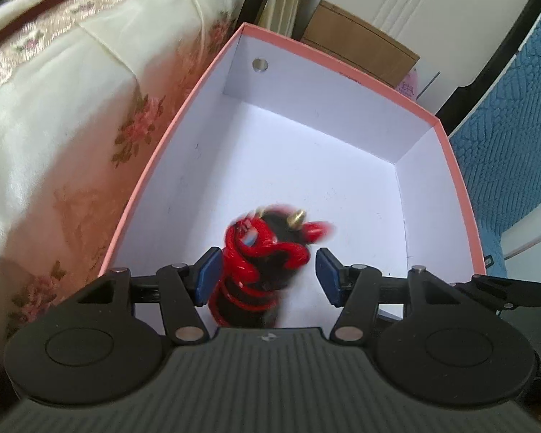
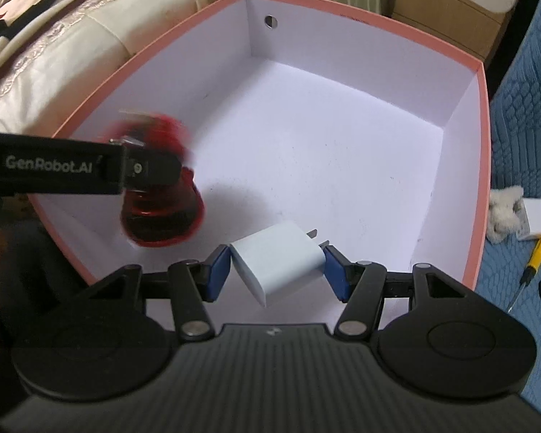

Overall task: Organize rigid objects
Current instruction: 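Open the left gripper dropping the toy while the right gripper releases the charger into the box, then withdraw both tools from the box back toward the chair seat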

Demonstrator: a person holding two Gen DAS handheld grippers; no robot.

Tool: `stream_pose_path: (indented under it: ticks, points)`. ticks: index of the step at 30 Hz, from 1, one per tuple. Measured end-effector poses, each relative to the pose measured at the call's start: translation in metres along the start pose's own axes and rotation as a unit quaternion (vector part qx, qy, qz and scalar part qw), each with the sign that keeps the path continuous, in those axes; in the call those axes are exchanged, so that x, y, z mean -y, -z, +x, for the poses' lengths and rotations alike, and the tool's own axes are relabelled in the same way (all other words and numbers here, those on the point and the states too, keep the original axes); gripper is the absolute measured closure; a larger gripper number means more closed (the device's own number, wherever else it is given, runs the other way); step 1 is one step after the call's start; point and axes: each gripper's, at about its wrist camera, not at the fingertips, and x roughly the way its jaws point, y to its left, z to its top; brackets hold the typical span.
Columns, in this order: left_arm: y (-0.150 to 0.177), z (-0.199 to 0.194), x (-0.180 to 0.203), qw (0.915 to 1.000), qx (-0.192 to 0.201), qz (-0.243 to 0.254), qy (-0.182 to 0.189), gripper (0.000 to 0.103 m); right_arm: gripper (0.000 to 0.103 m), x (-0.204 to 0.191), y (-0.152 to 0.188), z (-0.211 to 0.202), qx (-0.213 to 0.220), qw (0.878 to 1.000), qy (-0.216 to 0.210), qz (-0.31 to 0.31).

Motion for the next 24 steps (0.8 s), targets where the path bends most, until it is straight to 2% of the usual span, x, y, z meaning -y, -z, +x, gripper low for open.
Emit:
stream_pose_path:
  ticks: [9, 24]
  points:
    - [-0.005, -0.027, 0.009, 0.9996, 0.028, 0.003, 0.002, 0.04, 0.041, 0.005, -0.002, -0.025, 0.029, 1.0, 0.002, 0.004]
    - [0.006, -0.095, 0.043, 0.9955, 0.093, 0.005, 0.018, 0.04, 0.041, 0.017, 0.013, -0.103, 0.109, 0.994, 0.008, 0.025]
